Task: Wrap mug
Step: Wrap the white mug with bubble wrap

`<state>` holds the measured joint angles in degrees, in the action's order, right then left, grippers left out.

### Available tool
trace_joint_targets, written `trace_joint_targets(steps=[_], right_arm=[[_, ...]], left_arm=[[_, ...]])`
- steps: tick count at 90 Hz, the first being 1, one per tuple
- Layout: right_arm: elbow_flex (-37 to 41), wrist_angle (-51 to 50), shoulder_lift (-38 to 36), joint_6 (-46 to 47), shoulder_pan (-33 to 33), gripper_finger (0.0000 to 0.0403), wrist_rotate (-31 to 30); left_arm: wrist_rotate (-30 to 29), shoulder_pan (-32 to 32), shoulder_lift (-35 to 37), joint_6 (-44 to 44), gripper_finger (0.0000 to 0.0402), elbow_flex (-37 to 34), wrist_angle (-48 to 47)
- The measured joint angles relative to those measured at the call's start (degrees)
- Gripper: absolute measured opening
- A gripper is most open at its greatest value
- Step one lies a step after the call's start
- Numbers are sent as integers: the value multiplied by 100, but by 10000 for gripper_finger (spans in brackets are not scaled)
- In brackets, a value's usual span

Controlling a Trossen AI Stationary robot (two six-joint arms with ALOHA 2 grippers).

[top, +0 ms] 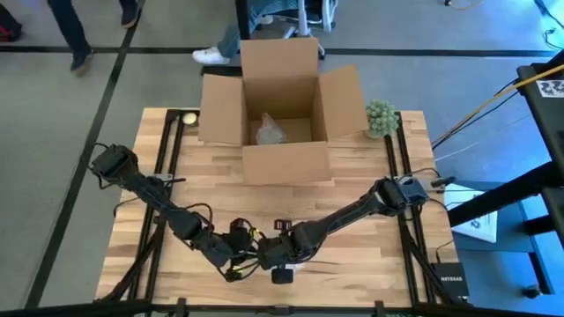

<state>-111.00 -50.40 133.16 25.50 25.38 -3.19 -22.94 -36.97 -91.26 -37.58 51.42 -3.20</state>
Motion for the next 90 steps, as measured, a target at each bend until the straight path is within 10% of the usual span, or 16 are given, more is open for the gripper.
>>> trace_joint_targets(steps=[90], right_arm=[[33,270,-478,-98,-39,1,54]], left_arm=[[-467,136,-442,159,49,2,514]])
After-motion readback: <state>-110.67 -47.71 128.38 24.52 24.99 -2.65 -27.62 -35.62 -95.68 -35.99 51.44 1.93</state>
